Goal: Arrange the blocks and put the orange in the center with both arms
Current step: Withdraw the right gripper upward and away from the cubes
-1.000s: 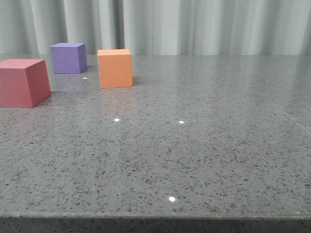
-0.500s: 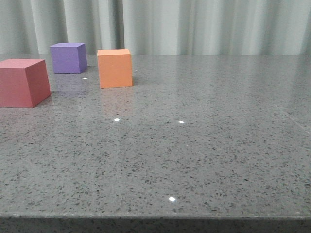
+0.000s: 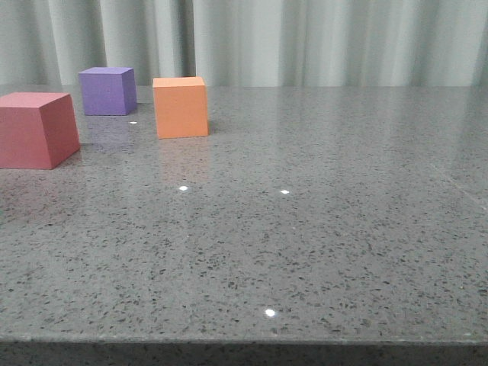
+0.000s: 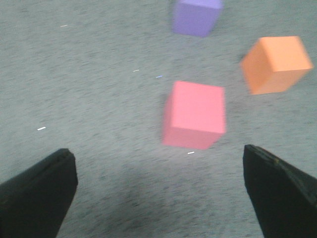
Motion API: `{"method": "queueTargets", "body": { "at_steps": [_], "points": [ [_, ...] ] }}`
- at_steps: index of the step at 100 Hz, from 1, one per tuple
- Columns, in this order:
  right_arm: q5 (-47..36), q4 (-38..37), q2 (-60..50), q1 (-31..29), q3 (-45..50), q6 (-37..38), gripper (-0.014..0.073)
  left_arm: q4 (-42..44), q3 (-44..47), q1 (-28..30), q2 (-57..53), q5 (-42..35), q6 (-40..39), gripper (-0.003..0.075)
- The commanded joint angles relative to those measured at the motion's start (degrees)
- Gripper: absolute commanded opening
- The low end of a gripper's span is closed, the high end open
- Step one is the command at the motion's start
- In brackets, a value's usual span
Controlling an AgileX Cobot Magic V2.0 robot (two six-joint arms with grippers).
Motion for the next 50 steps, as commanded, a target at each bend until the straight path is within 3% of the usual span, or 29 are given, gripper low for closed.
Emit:
{"method": "queueTargets", "body": {
  "at_steps": [1,25,50],
  "points": [
    [-4.3,-1.1,-0.2,-0.3,-1.5,-0.1,-0.0111,-4.2,-1.9,-3.7,1.1,-6.9,-0.1,0.0637],
    [-4.3,-1.1,-0.2,-0.3,-1.5,-0.1,-0.0111,-4.7,-7.7,-15.1,11.3,-9.4,-0.1,0.0636],
    [-4.3,-1.1,-0.2,-0.3,-1.5,-0.1,-0.0111,-0.5,-19.8,-21.5,25.8,-12.1,-5.7,0.0636]
  ]
}}
